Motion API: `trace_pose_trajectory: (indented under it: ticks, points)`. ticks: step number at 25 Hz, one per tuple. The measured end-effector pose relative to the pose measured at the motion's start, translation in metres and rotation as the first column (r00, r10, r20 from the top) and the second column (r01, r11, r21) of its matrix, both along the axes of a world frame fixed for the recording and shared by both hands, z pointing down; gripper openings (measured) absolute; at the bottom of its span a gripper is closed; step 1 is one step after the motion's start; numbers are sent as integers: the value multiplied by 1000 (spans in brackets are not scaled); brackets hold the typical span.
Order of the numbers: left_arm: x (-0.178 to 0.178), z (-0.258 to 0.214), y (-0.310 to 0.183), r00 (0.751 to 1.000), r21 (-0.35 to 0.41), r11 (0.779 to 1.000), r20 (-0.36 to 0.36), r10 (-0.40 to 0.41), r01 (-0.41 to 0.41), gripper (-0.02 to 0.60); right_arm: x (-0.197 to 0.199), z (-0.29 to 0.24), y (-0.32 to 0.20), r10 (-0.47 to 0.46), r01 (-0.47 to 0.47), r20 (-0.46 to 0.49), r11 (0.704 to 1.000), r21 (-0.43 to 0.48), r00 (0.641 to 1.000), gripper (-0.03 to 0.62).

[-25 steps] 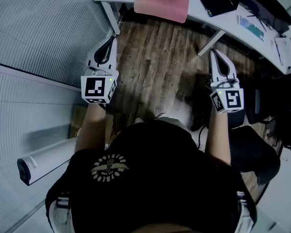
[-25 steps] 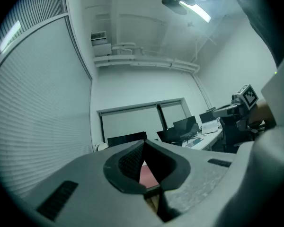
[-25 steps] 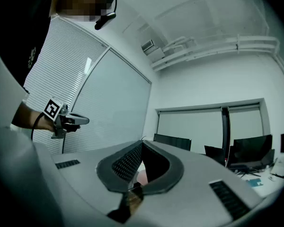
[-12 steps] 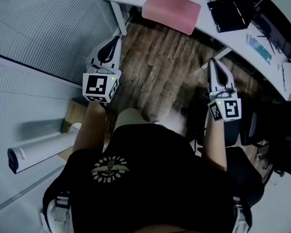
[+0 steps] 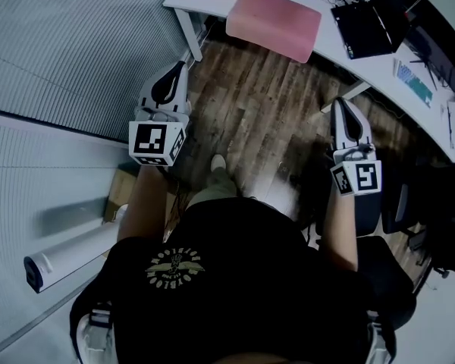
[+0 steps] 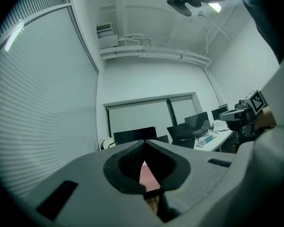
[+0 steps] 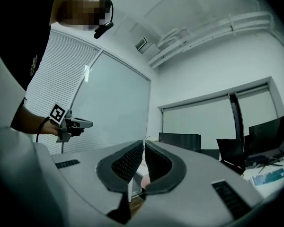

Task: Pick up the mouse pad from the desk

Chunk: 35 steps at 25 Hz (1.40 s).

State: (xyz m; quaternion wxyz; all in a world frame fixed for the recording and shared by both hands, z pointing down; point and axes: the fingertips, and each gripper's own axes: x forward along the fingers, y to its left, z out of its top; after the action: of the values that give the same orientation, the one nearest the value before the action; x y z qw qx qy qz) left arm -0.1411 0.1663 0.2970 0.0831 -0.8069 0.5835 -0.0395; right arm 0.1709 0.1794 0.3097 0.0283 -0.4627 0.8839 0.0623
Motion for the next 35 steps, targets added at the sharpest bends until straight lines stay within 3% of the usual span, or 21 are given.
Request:
trace_pose_trajectory:
  ticks: [8, 13, 17, 25, 35]
  points:
    - [-30, -5, -54, 997, 7, 998, 35, 66, -66, 8, -30, -8, -47, 38, -38, -8, 999, 4, 999, 8]
    - [-25, 1, -89, 991, -4, 992, 51, 124, -124, 8, -48, -11, -79, 62, -62, -2, 998, 9, 998, 8]
    - [-32, 3, -111, 981, 7, 981, 8, 193, -193, 8, -64, -6, -98, 72, -73, -11, 997, -5, 997, 8]
    - [-82, -6, -162, 984, 19, 986, -63, 167, -167, 8, -81, -18, -127, 131, -132, -26, 991, -8, 991, 8]
    - [-96, 10, -198, 971, 9, 977, -101, 215, -215, 8, -93, -27, -145, 186, -186, -53, 983, 4, 981, 8]
